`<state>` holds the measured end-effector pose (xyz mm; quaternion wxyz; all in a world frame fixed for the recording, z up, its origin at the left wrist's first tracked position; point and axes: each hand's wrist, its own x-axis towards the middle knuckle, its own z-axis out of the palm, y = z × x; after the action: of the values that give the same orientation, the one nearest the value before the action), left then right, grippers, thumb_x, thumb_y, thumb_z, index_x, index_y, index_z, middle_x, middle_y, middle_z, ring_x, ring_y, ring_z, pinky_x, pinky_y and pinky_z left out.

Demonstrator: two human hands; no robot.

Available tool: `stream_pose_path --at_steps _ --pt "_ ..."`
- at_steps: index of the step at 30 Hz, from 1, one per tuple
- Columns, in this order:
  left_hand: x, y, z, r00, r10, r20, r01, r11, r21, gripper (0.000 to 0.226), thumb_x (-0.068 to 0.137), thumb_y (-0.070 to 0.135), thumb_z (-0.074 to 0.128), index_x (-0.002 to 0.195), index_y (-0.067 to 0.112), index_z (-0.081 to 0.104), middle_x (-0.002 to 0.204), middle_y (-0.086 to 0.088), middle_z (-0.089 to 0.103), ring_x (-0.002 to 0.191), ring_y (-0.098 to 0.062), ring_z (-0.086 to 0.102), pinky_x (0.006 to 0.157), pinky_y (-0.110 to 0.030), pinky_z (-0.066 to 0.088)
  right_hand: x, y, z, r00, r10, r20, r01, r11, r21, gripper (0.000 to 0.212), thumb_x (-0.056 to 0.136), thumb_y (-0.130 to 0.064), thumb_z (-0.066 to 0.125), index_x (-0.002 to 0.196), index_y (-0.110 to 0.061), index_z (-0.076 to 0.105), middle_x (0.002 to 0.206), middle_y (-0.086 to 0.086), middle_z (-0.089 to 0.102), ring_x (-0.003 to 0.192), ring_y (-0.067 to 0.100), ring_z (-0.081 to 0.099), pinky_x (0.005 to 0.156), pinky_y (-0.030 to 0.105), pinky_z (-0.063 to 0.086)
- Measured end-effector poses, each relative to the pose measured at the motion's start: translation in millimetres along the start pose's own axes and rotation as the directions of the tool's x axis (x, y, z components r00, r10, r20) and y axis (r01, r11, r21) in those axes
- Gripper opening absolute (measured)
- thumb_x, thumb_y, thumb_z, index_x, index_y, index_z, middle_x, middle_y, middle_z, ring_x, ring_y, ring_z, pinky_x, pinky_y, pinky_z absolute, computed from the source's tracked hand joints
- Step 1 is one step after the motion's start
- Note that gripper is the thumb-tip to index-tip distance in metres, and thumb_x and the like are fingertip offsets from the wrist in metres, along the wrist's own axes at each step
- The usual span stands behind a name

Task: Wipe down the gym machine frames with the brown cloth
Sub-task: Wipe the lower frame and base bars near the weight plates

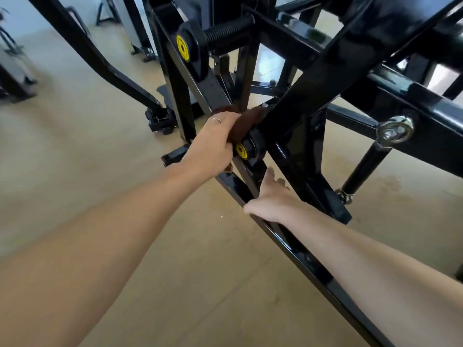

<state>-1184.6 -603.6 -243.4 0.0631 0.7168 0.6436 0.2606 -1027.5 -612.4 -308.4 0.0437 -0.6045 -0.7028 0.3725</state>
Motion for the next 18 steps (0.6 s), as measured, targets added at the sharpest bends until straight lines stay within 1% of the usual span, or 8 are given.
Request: stream_pose_path --at_steps 2,3,5,7,10,12,15,18 --pt "6 -7 -4 0.997 0.072 0.008 -0.072 0.997 0.030 0.067 0.086 -0.009 0.050 0.147 0.021 0.050 0.144 0.000 0.054 0.136 -0.019 0.043 0.116 -0.028 0.032 6 -7 -15 1.000 -0.023 -0.019 0.027 0.967 0.254 0.101 0.082 -0.018 0.075 0.161 -0.019 0.012 0.155 0.010 0.034 0.130 0.030 0.046 0.080 0.029 0.041" --pt "8 -8 -7 0.995 0.097 0.016 -0.098 0.995 0.036 0.069 0.085 -0.010 0.048 0.147 0.020 0.050 0.146 0.000 0.053 0.138 -0.017 0.041 0.117 -0.026 0.028 6 -10 -22 0.998 -0.037 -0.050 0.052 0.936 0.349 0.093 0.079 -0.015 0.076 0.156 -0.018 0.024 0.146 0.005 0.044 0.122 0.025 0.050 0.077 0.027 0.041" --pt "10 -4 -9 0.987 0.158 0.030 -0.160 0.986 0.048 0.073 0.084 -0.014 0.046 0.150 0.018 0.048 0.150 -0.001 0.050 0.143 -0.018 0.036 0.123 -0.029 0.023 5 -20 -30 0.995 -0.046 -0.086 0.078 0.901 0.427 0.075 0.074 -0.011 0.077 0.140 -0.016 0.041 0.127 0.000 0.055 0.114 0.023 0.054 0.077 0.029 0.042" --pt "7 0 -10 0.956 0.285 0.065 -0.289 0.954 0.077 0.074 0.083 -0.017 0.044 0.151 0.012 0.046 0.153 -0.005 0.048 0.146 -0.021 0.033 0.126 -0.033 0.018 1 -27 -32 0.996 -0.033 -0.078 0.064 0.899 0.434 0.066 0.072 -0.010 0.077 0.130 -0.016 0.046 0.117 -0.003 0.055 0.109 0.021 0.053 0.080 0.029 0.042" --pt "9 -8 -24 0.848 0.487 0.210 -0.522 0.838 0.162 0.069 0.085 -0.011 0.040 0.151 0.007 0.044 0.155 -0.009 0.046 0.148 -0.026 0.032 0.125 -0.035 0.019 -1 -31 -32 0.989 -0.017 -0.149 0.086 0.878 0.471 0.041 0.072 -0.011 0.078 0.106 -0.020 0.056 0.100 -0.007 0.061 0.094 0.018 0.060 0.066 0.023 0.044" --pt "24 -22 -37 0.823 0.503 0.265 -0.559 0.801 0.216 0.068 0.086 -0.010 0.050 0.151 0.009 0.045 0.154 -0.009 0.048 0.147 -0.027 0.036 0.123 -0.042 0.030 -3 -37 -34 0.979 -0.006 -0.203 0.112 0.850 0.514 0.035 0.073 -0.015 0.080 0.101 -0.020 0.060 0.098 -0.003 0.066 0.089 0.016 0.063 0.068 0.023 0.047" --pt "49 -38 -54 0.814 0.489 0.314 -0.576 0.746 0.333 0.062 0.089 -0.002 0.063 0.148 0.014 0.051 0.149 -0.005 0.054 0.141 -0.024 0.045 0.114 -0.043 0.043 -7 -48 -36 0.979 0.038 -0.203 0.077 0.845 0.530 0.041 0.076 -0.021 0.079 0.111 -0.015 0.058 0.098 0.005 0.067 0.086 0.020 0.065 0.075 0.034 0.054" --pt "59 -48 -66 0.768 0.538 0.348 -0.640 0.650 0.410 0.056 0.087 -0.003 0.065 0.141 0.009 0.058 0.142 -0.010 0.060 0.134 -0.029 0.053 0.111 -0.040 0.045 -15 -51 -40 0.974 0.058 -0.219 0.065 0.855 0.515 0.039 0.080 -0.019 0.076 0.110 -0.015 0.052 0.096 0.008 0.064 0.075 0.016 0.060 0.058 0.029 0.049"
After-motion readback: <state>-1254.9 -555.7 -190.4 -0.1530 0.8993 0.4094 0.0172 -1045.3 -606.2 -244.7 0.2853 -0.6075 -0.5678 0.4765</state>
